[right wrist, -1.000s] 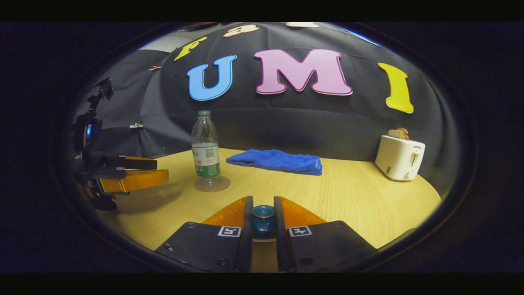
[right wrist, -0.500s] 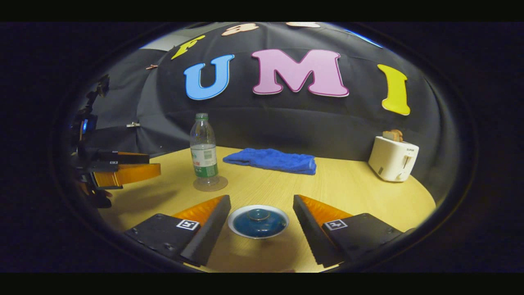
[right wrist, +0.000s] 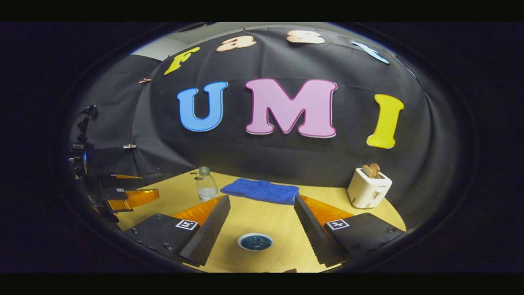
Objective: Open the teacup lid with one hand, grasp the water bottle and pour water into the teacup with the other hand; after pouring, place the water bottle on the coaster and then close the teacup lid.
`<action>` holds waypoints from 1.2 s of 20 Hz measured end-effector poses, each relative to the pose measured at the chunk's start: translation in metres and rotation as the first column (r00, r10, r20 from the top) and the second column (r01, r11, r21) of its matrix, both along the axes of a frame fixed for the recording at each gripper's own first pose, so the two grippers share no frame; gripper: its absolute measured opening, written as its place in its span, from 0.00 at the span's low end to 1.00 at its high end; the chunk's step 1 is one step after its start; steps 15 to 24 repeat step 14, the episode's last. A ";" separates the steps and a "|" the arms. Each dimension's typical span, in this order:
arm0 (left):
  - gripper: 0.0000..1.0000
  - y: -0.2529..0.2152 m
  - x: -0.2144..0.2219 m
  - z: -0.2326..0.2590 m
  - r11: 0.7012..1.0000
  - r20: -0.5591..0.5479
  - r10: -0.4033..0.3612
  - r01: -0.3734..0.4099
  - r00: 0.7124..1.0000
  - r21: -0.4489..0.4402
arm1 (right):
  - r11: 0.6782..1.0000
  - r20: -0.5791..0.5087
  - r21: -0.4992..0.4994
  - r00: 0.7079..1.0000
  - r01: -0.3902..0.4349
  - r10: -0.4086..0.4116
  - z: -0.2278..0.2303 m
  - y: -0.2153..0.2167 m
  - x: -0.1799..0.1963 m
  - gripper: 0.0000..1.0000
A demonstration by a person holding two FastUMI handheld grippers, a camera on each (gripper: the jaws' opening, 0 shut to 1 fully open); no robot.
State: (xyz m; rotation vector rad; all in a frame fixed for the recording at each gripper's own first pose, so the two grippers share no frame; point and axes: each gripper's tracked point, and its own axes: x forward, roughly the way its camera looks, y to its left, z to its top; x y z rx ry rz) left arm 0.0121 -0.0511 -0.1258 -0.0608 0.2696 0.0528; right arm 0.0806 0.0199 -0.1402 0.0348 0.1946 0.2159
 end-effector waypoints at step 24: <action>0.95 0.026 -0.028 0.050 1.000 0.047 0.020 -0.020 0.999 -0.004 | 1.000 0.008 0.010 1.000 0.006 -0.006 0.046 0.024 -0.034 0.97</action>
